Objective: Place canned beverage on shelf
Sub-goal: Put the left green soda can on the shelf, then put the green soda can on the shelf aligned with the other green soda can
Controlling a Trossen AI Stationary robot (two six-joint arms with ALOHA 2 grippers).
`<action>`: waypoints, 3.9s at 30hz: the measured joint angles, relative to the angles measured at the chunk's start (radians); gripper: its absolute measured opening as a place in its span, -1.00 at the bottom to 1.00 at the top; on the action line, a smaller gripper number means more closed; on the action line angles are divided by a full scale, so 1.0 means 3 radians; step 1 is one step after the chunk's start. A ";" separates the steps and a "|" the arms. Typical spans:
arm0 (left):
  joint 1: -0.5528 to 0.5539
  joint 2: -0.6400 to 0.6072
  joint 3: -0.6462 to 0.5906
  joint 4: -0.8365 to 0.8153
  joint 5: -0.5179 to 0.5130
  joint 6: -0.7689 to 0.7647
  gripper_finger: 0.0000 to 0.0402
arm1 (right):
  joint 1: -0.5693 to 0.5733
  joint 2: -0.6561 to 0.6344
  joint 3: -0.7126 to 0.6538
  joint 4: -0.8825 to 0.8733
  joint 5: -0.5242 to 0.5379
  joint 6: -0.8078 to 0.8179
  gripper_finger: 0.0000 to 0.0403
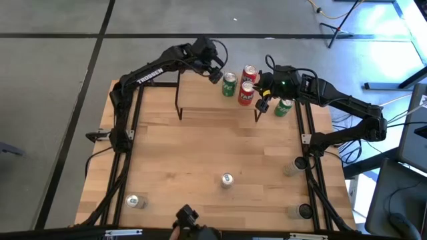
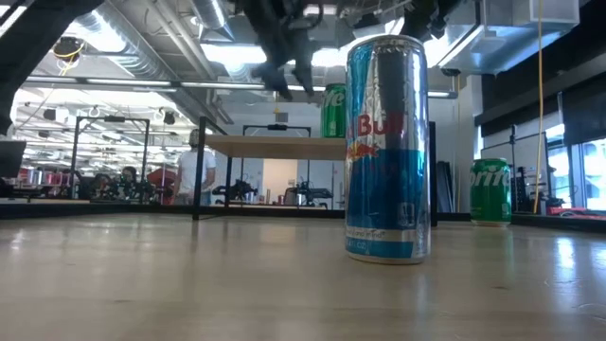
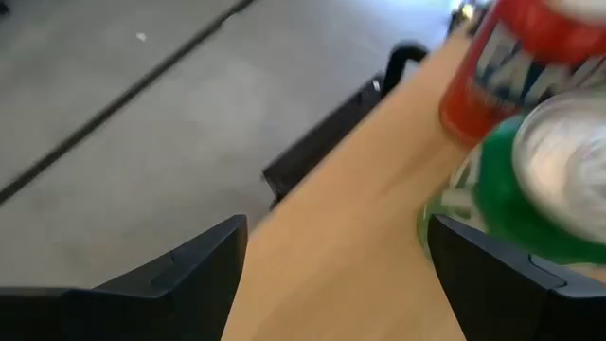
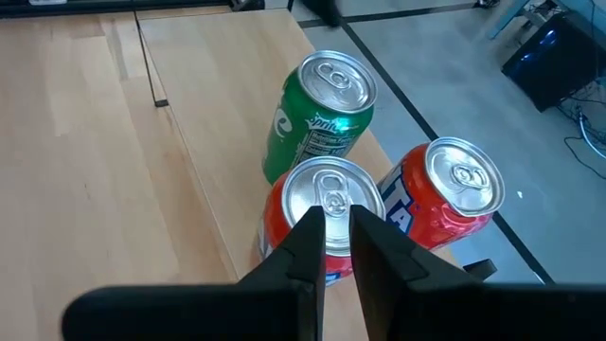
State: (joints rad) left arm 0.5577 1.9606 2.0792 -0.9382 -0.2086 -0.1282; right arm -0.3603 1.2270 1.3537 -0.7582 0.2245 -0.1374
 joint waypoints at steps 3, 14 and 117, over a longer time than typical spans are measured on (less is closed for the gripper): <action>-0.0002 0.0006 -0.0268 0.0228 0.0109 -0.0040 0.56 | 0.0000 0.0000 0.0000 0.0000 -0.0001 0.0003 -0.78; -0.0171 0.0008 -0.0307 0.0211 0.0477 -0.0086 0.56 | 0.0000 -0.0001 0.0001 0.0000 0.0003 0.0004 -0.78; 0.0423 -0.2309 -0.2013 0.0367 0.1690 0.1065 0.56 | -0.1121 0.0072 -0.0734 -0.1603 -0.0140 0.2440 0.28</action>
State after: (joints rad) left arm 0.6846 1.2678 1.4754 -0.8280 0.2983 0.1914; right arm -0.6965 1.2488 1.1335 -1.2391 0.1826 0.5944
